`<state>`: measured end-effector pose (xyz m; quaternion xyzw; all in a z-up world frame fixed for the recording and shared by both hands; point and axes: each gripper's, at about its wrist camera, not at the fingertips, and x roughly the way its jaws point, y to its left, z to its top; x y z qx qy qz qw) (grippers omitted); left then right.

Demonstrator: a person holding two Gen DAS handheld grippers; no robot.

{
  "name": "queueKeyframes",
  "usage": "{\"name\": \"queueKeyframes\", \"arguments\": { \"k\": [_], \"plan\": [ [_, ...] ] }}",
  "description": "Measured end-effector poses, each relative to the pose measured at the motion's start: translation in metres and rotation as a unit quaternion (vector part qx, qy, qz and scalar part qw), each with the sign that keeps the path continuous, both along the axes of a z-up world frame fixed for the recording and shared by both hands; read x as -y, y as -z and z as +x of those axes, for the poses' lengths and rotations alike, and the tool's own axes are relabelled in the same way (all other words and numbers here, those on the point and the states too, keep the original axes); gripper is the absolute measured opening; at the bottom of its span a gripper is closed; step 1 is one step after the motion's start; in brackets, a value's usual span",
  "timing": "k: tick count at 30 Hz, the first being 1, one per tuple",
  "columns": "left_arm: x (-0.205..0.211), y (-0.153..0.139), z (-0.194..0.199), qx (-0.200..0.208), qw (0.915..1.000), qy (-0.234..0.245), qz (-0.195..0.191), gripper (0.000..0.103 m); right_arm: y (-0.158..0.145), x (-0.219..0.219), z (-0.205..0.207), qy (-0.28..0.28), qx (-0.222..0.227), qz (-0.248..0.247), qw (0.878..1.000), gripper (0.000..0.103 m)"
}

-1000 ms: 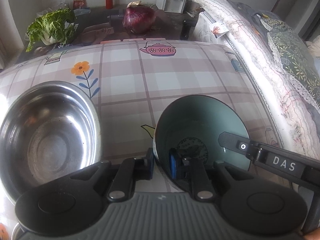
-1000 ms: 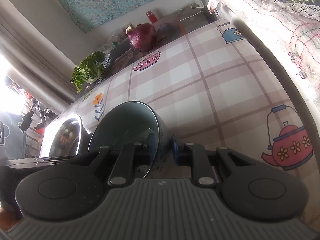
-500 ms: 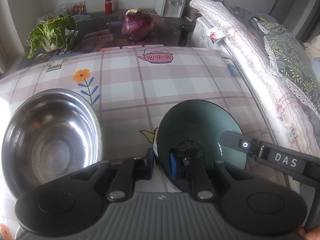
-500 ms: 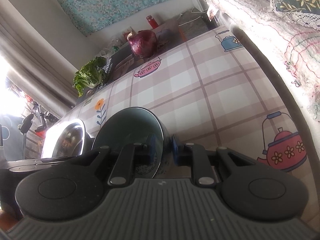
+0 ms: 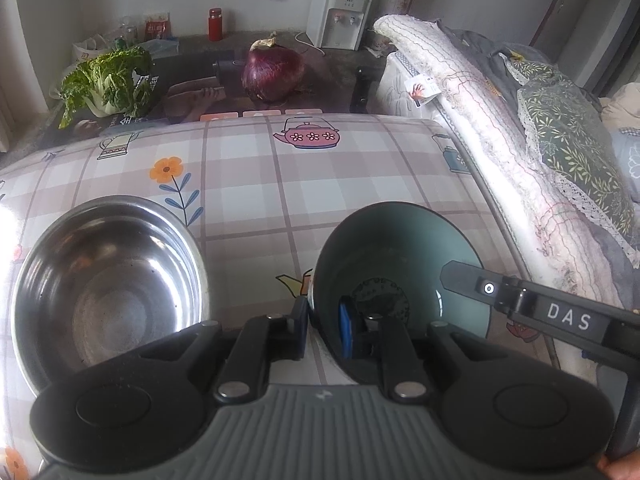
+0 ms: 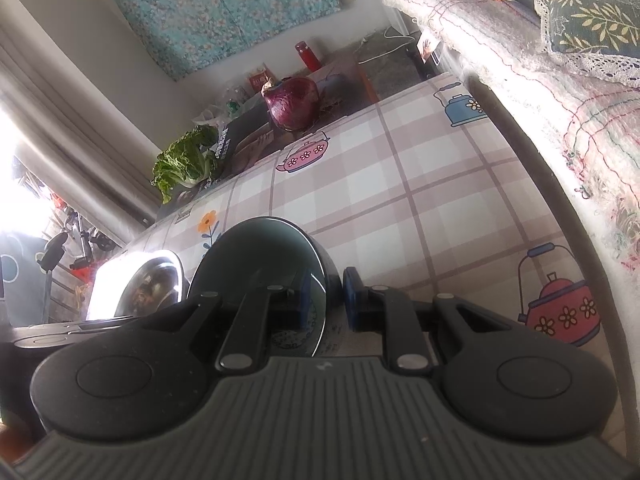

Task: Organize plates and bowls
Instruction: 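Lift the green bowl with the right tool over the steel bowl in the left tool, then lower the green bowl into the steel bowl and open the right tool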

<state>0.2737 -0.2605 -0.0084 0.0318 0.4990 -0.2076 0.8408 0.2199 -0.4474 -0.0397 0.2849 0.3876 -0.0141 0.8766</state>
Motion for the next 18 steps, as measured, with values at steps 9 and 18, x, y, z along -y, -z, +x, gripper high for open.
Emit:
{"name": "queueKeyframes", "arguments": {
  "k": [9,18],
  "plan": [
    [-0.015,-0.018,-0.003,0.008,0.9998,-0.008,-0.016,0.017,-0.02,-0.011,-0.001,-0.006,0.009,-0.01,1.0,0.016],
    [-0.054,-0.042,-0.003,0.02,0.9986,-0.028,-0.04,0.017,-0.042,-0.037,0.006,-0.026,0.021,-0.015,0.999,0.016]
  ]
}}
